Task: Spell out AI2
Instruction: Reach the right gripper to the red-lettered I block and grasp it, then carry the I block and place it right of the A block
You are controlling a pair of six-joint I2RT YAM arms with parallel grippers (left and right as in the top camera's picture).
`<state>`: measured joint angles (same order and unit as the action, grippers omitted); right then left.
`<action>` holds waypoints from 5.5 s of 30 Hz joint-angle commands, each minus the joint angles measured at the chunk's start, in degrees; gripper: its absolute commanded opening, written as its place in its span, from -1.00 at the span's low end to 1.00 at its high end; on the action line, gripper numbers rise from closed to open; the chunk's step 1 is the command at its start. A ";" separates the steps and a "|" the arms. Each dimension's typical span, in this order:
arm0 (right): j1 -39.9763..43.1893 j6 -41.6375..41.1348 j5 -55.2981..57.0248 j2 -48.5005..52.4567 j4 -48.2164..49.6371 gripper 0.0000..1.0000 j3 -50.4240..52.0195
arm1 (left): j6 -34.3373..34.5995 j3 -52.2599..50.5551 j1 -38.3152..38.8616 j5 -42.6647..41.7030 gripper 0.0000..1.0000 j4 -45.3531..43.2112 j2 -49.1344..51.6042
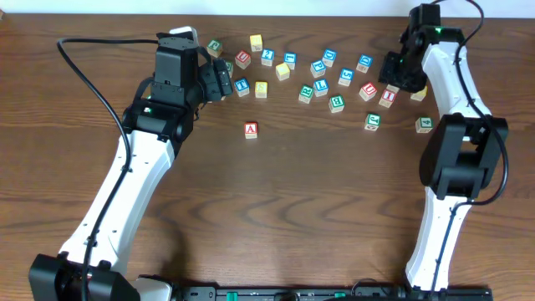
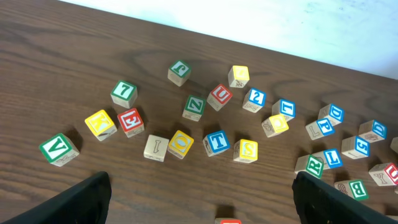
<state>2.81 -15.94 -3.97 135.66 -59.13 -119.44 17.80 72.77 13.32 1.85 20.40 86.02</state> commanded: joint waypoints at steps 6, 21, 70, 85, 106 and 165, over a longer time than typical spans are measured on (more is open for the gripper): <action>-0.28 -0.33 1.09 2.95 -1.70 -0.23 -1.14 | 0.04 0.59 -0.13 0.15 0.84 0.09 -0.66; -0.31 1.92 3.34 3.43 -3.41 -0.10 0.20 | -0.15 0.59 -0.13 0.17 0.84 0.09 -0.66; -9.92 7.48 1.44 3.30 -22.38 -0.79 -16.65 | -0.15 0.59 -0.13 0.39 0.84 -0.11 -0.66; -25.79 -2.03 -0.76 3.34 -16.11 -0.74 -11.82 | -0.11 0.59 -2.34 0.81 0.83 2.62 -0.66; -36.24 -9.75 -0.42 3.34 0.90 -0.75 0.37 | 0.52 0.59 -3.65 0.79 0.84 3.69 -0.42; -38.42 -12.33 -1.14 3.32 -2.45 -0.12 2.73 | 2.05 0.59 -3.65 0.74 0.84 3.56 -0.20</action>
<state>-34.74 -27.90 -5.06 139.02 -60.86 -116.51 19.51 72.77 9.80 1.89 24.01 86.02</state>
